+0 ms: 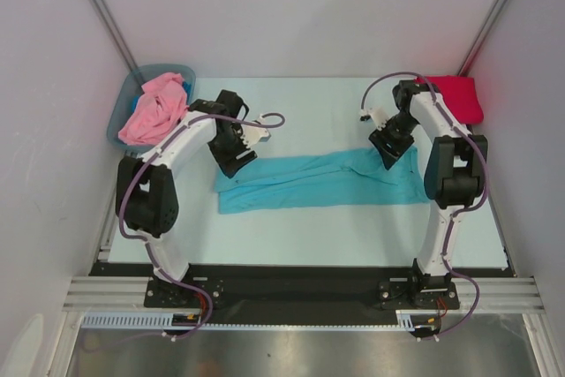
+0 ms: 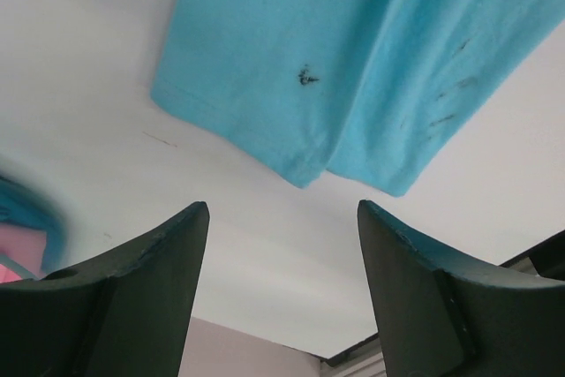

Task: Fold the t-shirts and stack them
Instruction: Fold the tshirt

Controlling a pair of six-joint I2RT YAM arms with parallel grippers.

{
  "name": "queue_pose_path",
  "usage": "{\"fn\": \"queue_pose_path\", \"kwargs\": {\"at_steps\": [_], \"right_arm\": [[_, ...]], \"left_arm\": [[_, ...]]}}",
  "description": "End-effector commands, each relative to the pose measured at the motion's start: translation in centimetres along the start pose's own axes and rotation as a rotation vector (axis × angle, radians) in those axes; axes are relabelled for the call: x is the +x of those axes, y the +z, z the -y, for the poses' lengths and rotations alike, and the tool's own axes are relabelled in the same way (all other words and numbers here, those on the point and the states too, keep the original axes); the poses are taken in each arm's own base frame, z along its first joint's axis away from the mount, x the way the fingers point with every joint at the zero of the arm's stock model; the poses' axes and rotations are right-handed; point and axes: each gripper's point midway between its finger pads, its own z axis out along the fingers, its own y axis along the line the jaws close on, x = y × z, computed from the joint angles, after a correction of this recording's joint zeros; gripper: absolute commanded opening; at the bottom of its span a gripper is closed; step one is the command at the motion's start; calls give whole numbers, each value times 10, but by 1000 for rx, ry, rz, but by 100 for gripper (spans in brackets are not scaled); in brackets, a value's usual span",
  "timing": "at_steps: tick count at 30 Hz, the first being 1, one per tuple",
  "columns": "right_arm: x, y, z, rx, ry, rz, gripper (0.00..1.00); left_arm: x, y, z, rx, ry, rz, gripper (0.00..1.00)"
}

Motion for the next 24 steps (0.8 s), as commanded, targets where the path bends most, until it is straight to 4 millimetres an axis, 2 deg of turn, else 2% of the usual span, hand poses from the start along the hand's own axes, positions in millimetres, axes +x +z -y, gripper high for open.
{"fn": "queue_pose_path", "kwargs": {"at_steps": [1, 5, 10, 13, 19, 20, 24], "right_arm": [[-2, -15, 4, 41, 9, 74, 56], [-1, -9, 3, -10, 79, 74, 54], [-3, -14, 2, 16, 118, 83, 55], [-3, -18, 7, 58, 116, 69, 55], [-12, -37, 19, 110, 113, 125, 56], [-3, -42, 29, 120, 149, 136, 56], [-12, -52, 39, 136, 173, 188, 56]], "left_arm": [[8, -17, 7, -26, 49, -38, 74], [2, -23, 2, -68, 58, -18, 70], [-5, -26, 5, -99, 91, 55, 70], [-7, -10, 9, -95, 84, 67, 70], [-8, 20, 39, -4, 47, 72, 65], [-8, 23, 41, -5, 26, 75, 64], [-4, 38, 39, -54, -27, 90, 64]]}}
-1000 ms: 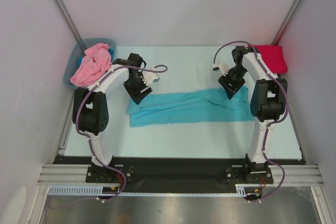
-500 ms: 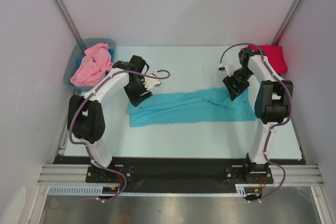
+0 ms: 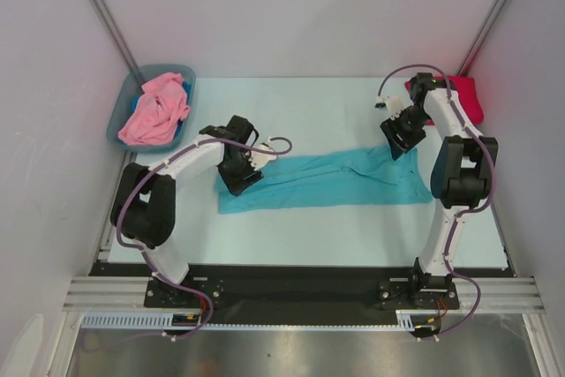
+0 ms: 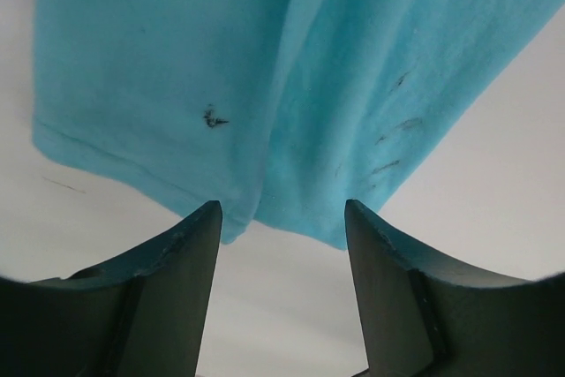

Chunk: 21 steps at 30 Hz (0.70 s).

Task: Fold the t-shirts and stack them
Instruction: Fold the tshirt

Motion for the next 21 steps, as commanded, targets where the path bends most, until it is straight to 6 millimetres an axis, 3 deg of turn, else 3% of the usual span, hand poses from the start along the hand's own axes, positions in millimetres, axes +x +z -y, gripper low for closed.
{"fn": "queue_pose_path", "kwargs": {"at_steps": [1, 8, 14, 16, 17, 18, 21], "right_arm": [[-21, -35, 12, 67, 16, 116, 56], [-26, -41, 14, 81, 19, 144, 56], [-27, -41, 13, 81, 27, 152, 54], [-27, -41, 14, 84, 31, 154, 53], [-27, -41, 14, 84, 31, 154, 53], [-26, -41, 14, 87, 33, 151, 53], [-25, -40, 14, 89, 35, 148, 53]], "left_arm": [[-11, 0, -10, -91, -61, 74, 64], [6, -3, -19, -247, -78, 93, 64], [0, -7, -10, -215, -95, 144, 63], [-3, -8, -6, -194, -100, 158, 46], [-3, -8, -5, -189, -112, 160, 20], [-3, -8, -3, -179, -115, 156, 2], [-2, -10, 0, -169, -116, 151, 0]]}}
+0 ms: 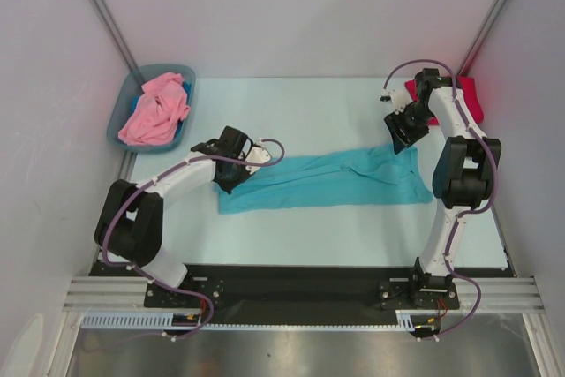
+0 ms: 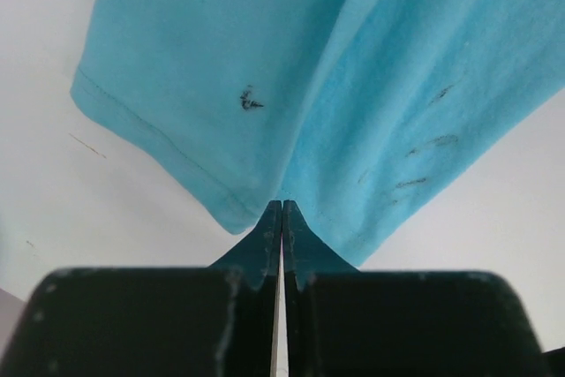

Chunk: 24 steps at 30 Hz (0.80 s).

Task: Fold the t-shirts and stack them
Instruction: Fold the tshirt

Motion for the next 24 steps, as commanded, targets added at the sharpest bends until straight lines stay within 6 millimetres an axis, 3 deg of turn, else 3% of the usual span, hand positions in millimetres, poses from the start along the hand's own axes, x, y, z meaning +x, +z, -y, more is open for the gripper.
{"fn": "queue_pose_path", "kwargs": {"at_steps": [1, 11, 24], "right_arm": [[-17, -28, 0, 51, -14, 80, 52], [-17, -27, 0, 48, -13, 81, 52], [-14, -24, -11, 6, 4, 91, 52]], "left_arm": [[-12, -13, 2, 2, -21, 61, 0], [4, 5, 23, 86, -34, 22, 1], [7, 23, 17, 62, -30, -23, 0]]}}
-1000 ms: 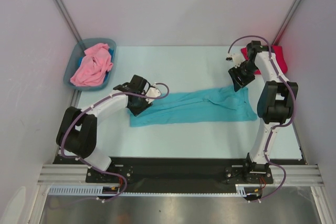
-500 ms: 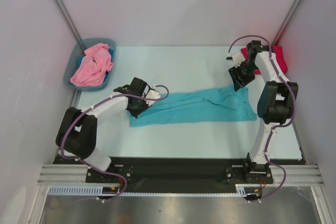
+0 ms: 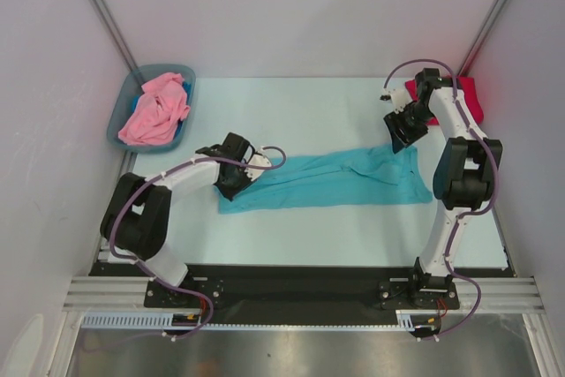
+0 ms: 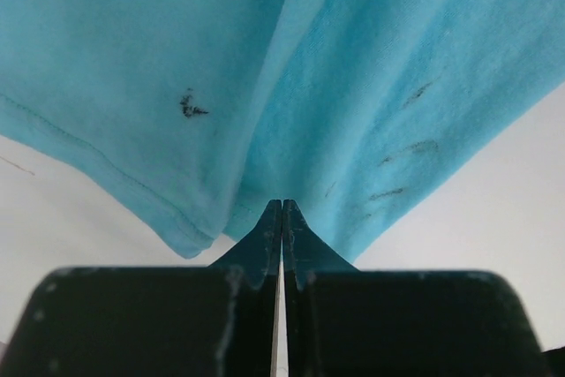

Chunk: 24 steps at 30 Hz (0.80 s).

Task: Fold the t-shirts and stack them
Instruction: Fold the tshirt

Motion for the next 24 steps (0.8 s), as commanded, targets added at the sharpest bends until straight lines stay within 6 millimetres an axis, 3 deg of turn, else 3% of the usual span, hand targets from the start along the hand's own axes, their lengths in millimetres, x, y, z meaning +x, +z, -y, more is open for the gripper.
{"fn": "queue_pose_path", "kwargs": {"at_steps": [1, 11, 24], "right_arm": [[-7, -18, -11, -1, 1, 66, 52], [21, 0, -25, -52, 52, 38, 53], [27, -3, -23, -48, 103, 50, 54]], "left_arm": [[-8, 5, -2, -8, -14, 17, 0], [-6, 11, -7, -32, -15, -2, 0], [0, 31, -14, -108, -20, -28, 0]]}}
